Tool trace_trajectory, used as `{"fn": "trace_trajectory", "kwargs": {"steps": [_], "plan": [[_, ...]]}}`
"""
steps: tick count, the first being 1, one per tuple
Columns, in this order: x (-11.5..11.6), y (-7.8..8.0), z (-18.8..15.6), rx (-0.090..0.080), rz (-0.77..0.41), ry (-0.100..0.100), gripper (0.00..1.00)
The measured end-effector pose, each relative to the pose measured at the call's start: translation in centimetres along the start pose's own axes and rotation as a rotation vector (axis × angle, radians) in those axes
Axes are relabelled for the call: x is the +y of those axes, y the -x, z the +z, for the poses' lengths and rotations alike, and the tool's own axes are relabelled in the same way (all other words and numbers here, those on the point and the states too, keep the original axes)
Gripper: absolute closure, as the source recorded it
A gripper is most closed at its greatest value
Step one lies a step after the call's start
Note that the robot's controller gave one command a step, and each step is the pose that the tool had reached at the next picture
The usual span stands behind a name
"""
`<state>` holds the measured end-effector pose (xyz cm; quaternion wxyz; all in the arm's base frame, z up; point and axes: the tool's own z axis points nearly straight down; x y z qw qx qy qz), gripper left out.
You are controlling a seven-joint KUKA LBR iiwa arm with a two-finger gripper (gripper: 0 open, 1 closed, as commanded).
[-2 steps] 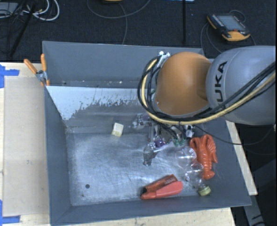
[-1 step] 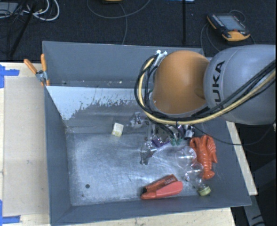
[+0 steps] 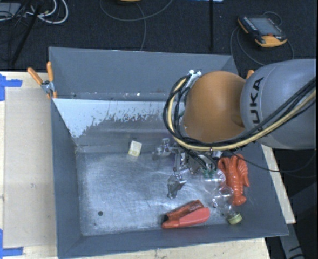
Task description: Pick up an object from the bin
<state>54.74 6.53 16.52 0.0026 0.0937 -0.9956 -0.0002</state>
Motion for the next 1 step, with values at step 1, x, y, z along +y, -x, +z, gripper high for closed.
{"fn": "trace_trajectory", "kwargs": {"steps": [1], "plan": [[-1.98,-0.76,1.96,-0.004,-0.241,-0.001,0.0]]}}
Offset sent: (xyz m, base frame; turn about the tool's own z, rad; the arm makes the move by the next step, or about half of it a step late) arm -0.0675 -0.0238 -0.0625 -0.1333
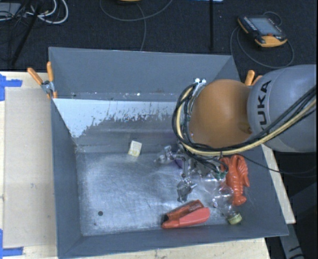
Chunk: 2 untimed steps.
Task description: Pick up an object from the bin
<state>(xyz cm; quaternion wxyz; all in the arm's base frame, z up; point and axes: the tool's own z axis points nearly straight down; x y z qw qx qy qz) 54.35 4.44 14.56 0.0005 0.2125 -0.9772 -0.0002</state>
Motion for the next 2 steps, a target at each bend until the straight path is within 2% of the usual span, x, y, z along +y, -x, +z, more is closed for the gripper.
{"fn": "trace_trajectory", "kwargs": {"steps": [1,2], "plan": [[1.5,-4.0,2.9,-0.001,0.078,0.0,0.0],[-2.7,-8.0,6.0,0.003,-0.046,0.002,1.0]]}}
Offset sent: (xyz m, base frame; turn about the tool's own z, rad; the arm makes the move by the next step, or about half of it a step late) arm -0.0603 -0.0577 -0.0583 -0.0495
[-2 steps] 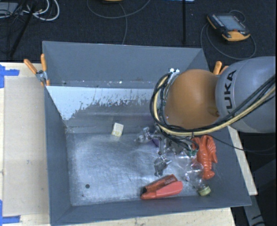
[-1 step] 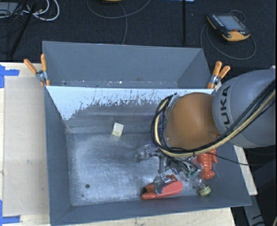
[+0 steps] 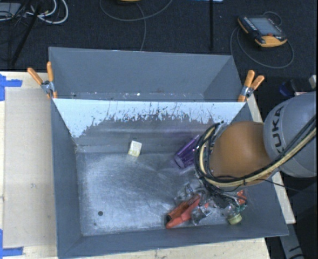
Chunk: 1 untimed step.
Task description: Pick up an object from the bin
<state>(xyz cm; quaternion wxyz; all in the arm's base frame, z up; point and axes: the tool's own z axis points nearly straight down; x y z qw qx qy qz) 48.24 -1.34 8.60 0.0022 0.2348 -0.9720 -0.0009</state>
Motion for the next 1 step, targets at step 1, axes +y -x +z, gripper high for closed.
{"fn": "trace_trajectory", "kwargs": {"steps": [1], "plan": [[0.0,0.0,0.0,0.0,0.001,0.0,1.0]]}}
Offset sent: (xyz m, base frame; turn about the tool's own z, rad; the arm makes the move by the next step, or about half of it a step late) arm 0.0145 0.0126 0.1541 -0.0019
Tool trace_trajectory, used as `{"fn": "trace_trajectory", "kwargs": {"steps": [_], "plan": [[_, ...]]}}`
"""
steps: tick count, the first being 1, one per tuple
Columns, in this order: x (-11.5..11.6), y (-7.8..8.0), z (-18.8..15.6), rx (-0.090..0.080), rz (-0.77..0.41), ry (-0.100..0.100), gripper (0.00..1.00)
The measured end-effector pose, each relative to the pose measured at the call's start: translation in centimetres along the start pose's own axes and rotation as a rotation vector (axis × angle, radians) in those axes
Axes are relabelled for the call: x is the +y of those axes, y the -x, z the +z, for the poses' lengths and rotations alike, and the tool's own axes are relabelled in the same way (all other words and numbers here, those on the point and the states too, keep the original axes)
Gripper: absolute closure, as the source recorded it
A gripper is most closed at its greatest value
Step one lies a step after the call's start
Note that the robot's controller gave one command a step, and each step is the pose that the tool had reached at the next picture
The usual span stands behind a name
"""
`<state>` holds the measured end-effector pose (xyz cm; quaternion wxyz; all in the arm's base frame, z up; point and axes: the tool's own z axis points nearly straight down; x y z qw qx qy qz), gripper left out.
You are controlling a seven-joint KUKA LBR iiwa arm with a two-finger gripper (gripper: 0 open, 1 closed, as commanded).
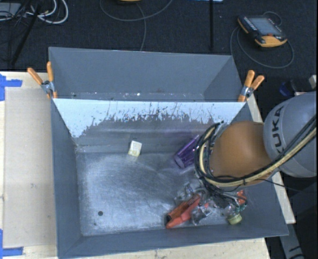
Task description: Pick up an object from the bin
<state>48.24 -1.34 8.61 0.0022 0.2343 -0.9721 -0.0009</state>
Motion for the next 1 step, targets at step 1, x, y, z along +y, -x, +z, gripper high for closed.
{"fn": "trace_trajectory", "kwargs": {"steps": [1], "plan": [[0.54,1.83,-15.29,-0.003,0.002,-0.001,1.0]]}}
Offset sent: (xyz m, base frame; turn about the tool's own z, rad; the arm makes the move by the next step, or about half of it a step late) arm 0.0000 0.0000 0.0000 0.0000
